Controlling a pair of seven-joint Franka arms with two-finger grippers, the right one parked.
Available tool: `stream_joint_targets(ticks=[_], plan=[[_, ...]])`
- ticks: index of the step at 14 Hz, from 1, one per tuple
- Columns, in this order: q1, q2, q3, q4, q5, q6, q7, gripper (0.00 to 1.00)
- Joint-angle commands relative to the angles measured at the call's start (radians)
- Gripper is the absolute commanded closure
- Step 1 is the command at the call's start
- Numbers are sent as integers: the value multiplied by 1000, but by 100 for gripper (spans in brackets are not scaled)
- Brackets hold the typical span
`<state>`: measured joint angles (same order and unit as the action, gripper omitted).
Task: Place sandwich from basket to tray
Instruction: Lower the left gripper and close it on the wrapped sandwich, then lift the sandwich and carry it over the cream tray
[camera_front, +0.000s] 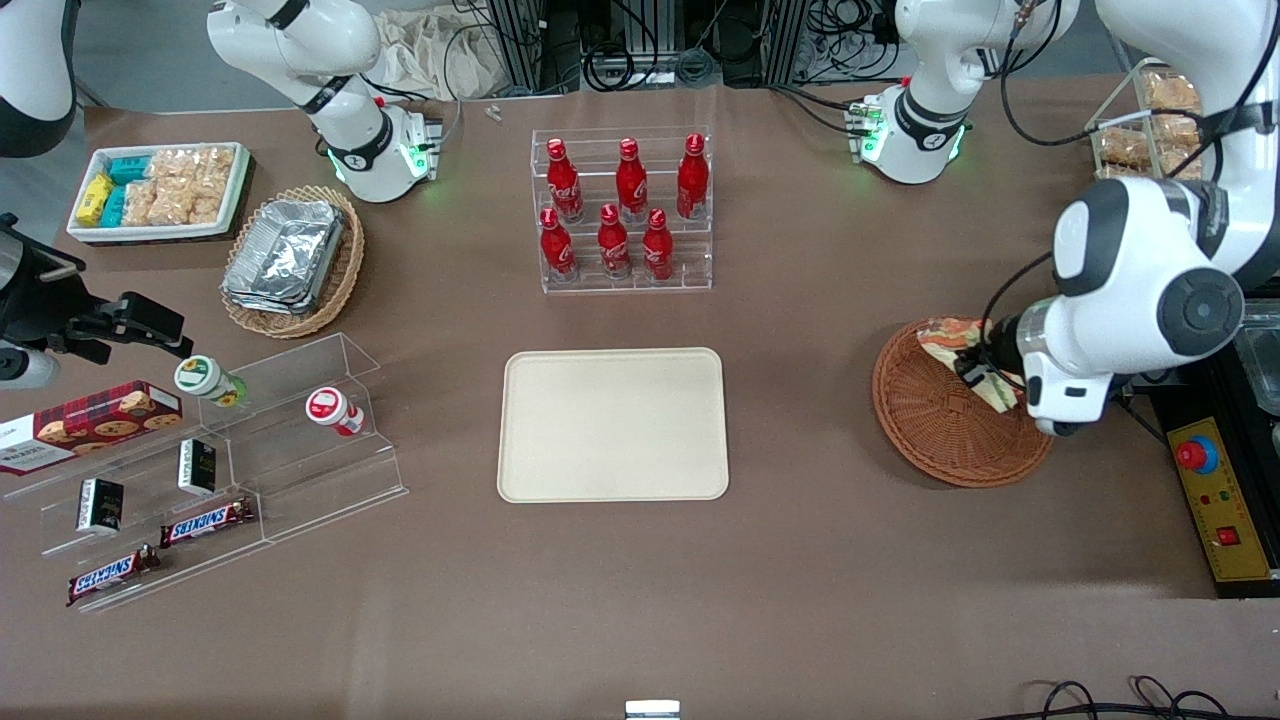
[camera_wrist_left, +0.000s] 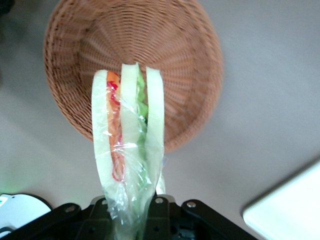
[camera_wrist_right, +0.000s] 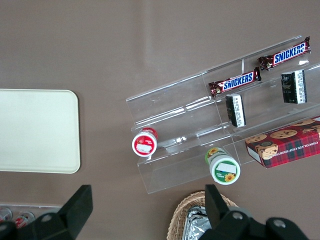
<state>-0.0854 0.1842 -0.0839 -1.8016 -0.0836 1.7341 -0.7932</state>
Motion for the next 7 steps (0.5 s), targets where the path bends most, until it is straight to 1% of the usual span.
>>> stream_joint_targets(ticks=[1,4,5,6,7], plan=[[1,24,-121,59,1,-21,5,100],[-2,61,-261,129,11,10,6,100],[-28,84,-304,151,48,31,-1,100],[-71,115,-318,172,76,65,-23,100],[-126,147,-318,191,85,82,-52,100]])
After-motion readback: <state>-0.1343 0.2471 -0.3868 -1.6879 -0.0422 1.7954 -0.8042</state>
